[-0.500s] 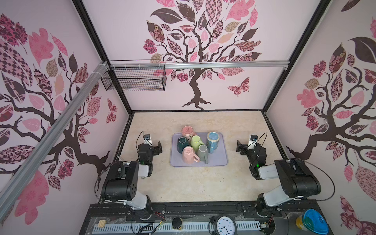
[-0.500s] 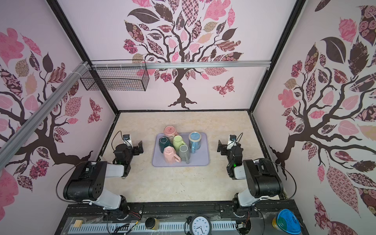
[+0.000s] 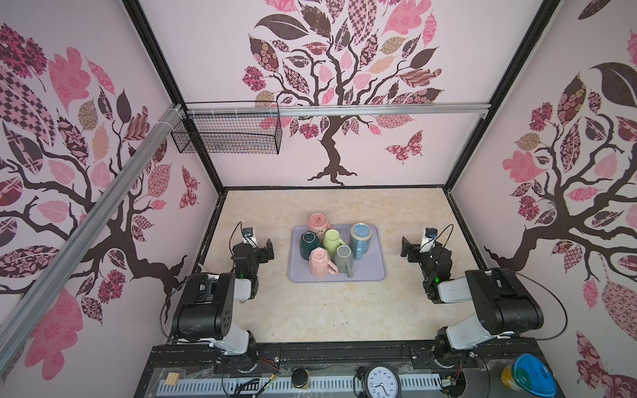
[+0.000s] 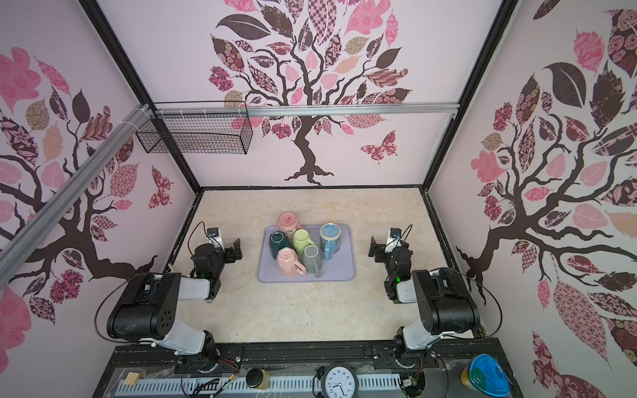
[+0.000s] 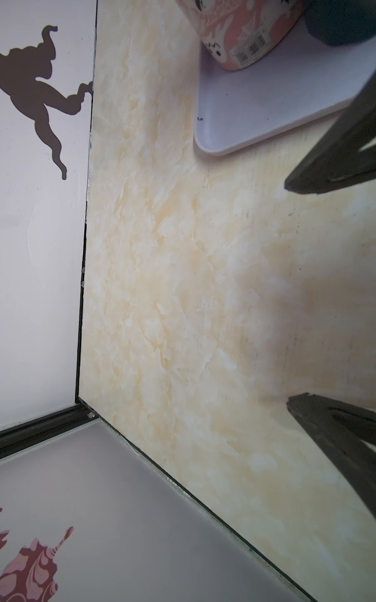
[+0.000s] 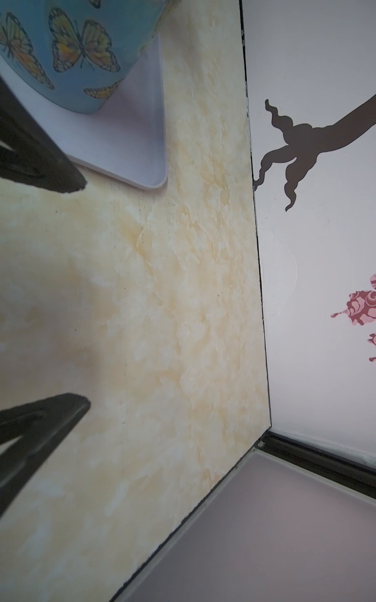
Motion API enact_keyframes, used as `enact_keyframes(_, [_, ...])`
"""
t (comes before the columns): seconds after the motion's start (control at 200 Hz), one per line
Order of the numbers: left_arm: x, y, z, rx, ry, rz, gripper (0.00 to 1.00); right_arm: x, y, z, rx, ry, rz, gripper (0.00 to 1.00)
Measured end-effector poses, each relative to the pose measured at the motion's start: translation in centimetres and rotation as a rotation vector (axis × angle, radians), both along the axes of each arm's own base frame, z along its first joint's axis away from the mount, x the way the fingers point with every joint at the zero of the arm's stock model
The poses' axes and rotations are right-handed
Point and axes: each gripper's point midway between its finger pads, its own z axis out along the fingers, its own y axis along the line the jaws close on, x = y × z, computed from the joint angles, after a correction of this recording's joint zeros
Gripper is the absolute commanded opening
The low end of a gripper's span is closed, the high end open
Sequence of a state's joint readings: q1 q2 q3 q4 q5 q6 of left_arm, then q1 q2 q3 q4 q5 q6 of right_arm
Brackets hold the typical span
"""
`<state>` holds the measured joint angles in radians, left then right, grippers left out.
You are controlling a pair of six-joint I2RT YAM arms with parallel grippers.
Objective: Turn the mug right side up
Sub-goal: Pick up the mug from the tray.
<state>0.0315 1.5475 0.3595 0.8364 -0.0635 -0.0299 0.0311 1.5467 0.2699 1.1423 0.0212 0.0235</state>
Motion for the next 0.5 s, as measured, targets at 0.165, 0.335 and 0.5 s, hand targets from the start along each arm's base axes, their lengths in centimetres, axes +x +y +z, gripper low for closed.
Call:
enact_keyframes(0.165, [0.0,0.0,0.0,-0.002,0.000,-0.002,0.98,0.2,-0.1,0.2,0.002,-0.004,-0.003,0.99])
enact_keyframes(0.335, [0.0,0.2,0.1,0.011,-0.002,0.021,0.98,0.2,-0.2,0.2,0.001,-0.006,-0.012,1.00])
enact_keyframes(0.5, [0.2,0.8,1.9,0.036,0.052,0.155,0.99,1.0,-2.3,0.9,0.007,0.048,-0.144,1.00])
